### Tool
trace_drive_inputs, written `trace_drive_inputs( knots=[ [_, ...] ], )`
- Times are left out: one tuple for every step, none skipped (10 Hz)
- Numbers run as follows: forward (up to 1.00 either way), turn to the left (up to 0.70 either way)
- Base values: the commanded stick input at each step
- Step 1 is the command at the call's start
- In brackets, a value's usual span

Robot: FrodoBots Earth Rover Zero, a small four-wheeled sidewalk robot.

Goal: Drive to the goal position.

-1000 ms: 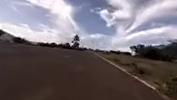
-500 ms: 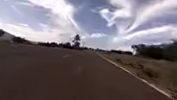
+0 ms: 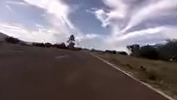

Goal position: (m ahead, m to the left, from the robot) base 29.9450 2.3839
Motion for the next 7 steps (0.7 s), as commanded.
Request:
trace_drive_inputs(
  knots=[
    [1.00, 0.00],
    [1.00, 0.00],
    [1.00, 0.00],
    [1.00, 0.00],
    [1.00, 0.00],
    [1.00, 0.00],
    [1.00, 0.00]
  ],
)
